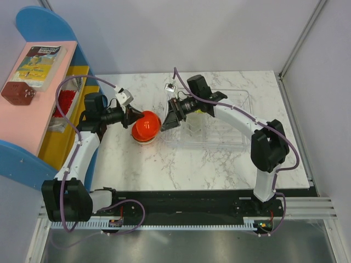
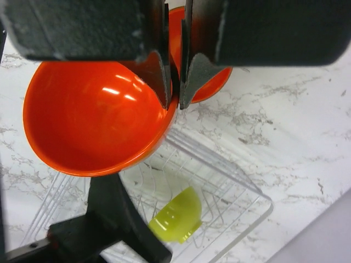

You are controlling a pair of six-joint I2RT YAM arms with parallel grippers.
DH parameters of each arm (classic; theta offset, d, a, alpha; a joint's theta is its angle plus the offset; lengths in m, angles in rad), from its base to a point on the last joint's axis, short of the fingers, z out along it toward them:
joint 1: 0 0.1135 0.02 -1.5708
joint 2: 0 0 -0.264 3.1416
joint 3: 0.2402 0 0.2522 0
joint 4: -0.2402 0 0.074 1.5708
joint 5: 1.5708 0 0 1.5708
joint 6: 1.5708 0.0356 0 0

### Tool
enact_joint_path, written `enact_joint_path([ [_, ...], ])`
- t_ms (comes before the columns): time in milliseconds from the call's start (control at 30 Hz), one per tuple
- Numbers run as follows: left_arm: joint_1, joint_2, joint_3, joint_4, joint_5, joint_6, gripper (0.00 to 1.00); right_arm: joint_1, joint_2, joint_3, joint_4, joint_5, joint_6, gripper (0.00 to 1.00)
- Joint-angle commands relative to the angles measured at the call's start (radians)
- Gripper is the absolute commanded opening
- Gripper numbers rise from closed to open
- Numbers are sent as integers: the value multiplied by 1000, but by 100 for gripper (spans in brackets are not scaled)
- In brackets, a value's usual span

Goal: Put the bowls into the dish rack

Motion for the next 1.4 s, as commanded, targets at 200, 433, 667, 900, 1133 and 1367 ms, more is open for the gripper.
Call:
enact_joint_path([
  [200,-89,-78,-38,152,5,-53,2,-25,-57,-225,763,-79,675,98],
  [433,-119,-72,-43,153,-37,-35,2,-29,-36,-320,1250,-90,1023,98],
  [667,-126,-62,-31,152,-63,-29,2,-29,-51,-303,942,-78,777,96],
  [900,-133,-45,0,147,-61,-38,2,-20,-56,-277,753,-47,619,96],
  [1133,-141,-42,6,139,-61,-37,2,-14,-47,-278,739,-32,596,94],
  [1367,-142,-42,1,138,-64,-37,2,-12,-39,-275,778,-39,622,86],
])
